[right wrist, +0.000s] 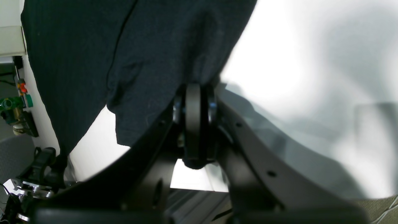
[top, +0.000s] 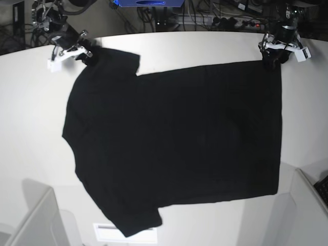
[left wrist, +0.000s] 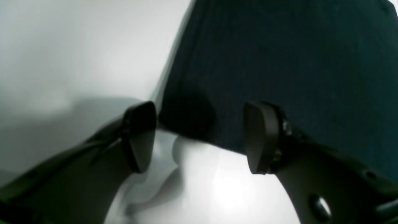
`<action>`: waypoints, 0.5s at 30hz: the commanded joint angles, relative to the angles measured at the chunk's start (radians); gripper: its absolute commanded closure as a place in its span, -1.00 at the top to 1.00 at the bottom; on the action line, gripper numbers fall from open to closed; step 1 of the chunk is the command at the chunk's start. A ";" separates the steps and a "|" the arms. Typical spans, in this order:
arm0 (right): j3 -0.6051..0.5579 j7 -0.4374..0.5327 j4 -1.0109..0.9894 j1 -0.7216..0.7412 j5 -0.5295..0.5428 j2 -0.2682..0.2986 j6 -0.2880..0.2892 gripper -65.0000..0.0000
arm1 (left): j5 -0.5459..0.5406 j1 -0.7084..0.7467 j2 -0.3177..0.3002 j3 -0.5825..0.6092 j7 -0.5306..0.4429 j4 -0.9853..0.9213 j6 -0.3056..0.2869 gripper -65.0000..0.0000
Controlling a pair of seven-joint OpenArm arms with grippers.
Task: Fold the T-shirt properly
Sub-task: 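Close both grippers on the shoulder corners and lift slightly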
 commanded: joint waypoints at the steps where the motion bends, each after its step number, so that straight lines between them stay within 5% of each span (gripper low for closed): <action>1: 0.003 -0.029 0.000 -0.012 -0.047 0.008 -0.030 -1.00 | -0.010 0.008 -0.005 0.003 0.002 0.007 0.000 0.29; 15: 0.000 -0.029 0.001 -0.012 -0.047 0.008 -0.030 -1.00 | -0.011 -0.049 -0.004 -0.003 0.050 -0.035 0.000 0.28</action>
